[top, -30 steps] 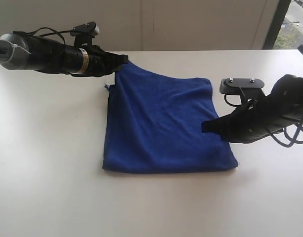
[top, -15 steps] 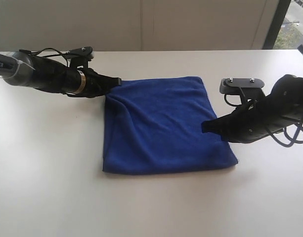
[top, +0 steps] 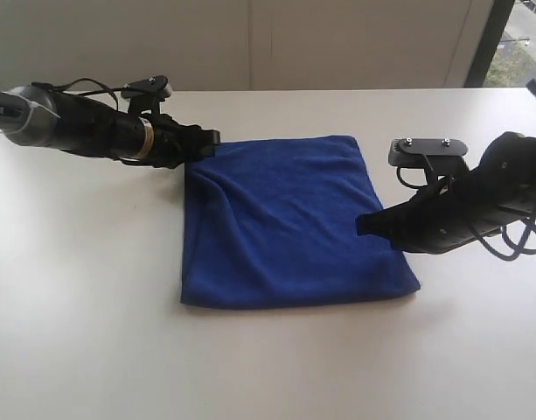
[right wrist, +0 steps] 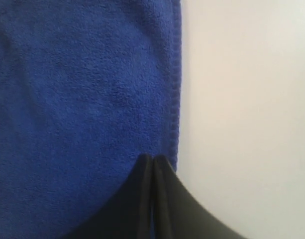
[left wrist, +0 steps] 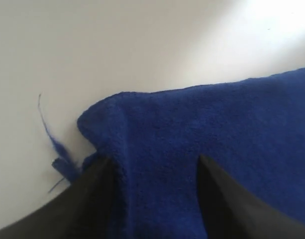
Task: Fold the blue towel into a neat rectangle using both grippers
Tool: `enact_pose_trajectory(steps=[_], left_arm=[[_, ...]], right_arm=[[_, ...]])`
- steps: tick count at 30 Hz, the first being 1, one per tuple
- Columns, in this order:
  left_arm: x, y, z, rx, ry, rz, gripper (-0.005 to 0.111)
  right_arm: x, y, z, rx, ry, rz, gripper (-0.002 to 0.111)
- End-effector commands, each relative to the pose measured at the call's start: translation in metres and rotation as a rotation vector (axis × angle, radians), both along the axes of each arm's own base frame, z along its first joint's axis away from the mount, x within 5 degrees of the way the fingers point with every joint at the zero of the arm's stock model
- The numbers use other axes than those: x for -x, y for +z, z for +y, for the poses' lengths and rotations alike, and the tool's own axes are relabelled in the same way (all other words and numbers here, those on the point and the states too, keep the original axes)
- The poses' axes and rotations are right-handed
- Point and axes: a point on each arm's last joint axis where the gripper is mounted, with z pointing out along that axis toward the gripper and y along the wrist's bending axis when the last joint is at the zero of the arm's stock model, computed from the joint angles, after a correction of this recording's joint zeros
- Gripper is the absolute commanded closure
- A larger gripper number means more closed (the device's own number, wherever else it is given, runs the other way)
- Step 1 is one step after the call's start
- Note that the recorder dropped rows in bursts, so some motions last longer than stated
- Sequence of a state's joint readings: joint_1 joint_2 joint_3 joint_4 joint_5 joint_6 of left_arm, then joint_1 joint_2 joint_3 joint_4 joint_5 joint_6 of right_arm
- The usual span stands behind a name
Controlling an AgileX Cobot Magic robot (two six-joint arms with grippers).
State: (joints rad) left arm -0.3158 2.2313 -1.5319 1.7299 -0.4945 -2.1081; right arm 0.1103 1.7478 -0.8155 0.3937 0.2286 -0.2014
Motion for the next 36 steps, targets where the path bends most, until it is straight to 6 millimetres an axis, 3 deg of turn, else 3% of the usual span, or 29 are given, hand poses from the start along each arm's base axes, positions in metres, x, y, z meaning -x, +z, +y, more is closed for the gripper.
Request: enact_pose_trajectory(steps=[1,4,7,13,19,29,32,36], left_arm=[[0.003,0.04,0.011,0.079,-0.068,-0.046,0.052],[0.01,0.059,0.025,0.146,-0.127,-0.044,0.06],[0.022,0.062,0.034,0.203,-0.19,0.001,0.073],[0.048,0.041,0.044,0.267,-0.252,0.131,0.107],[0.063,0.02,0.042,0.25,-0.24,0.206,0.107],[0.087,-0.003,0.016,0.143,-0.22,0.257,0.107],[0.096,0.002,0.007,0.085,-0.197,0.227,0.107],[0.105,0.028,0.0,0.008,-0.14,0.12,0.107]], right_arm=[[0.0,0.001,0.0,0.007,0.01,-0.003,0.108],[0.0,0.0,0.0,0.006,0.011,0.003,0.108],[0.001,0.0,0.0,0.005,0.012,0.005,0.108],[0.004,0.014,0.001,-0.004,0.018,-0.018,0.108],[0.005,0.022,0.001,-0.007,0.019,-0.042,0.108],[0.006,0.02,0.001,-0.01,0.024,-0.019,0.108],[0.006,0.02,0.001,-0.009,0.023,-0.023,0.108],[0.006,0.02,0.001,-0.009,0.023,-0.02,0.108]])
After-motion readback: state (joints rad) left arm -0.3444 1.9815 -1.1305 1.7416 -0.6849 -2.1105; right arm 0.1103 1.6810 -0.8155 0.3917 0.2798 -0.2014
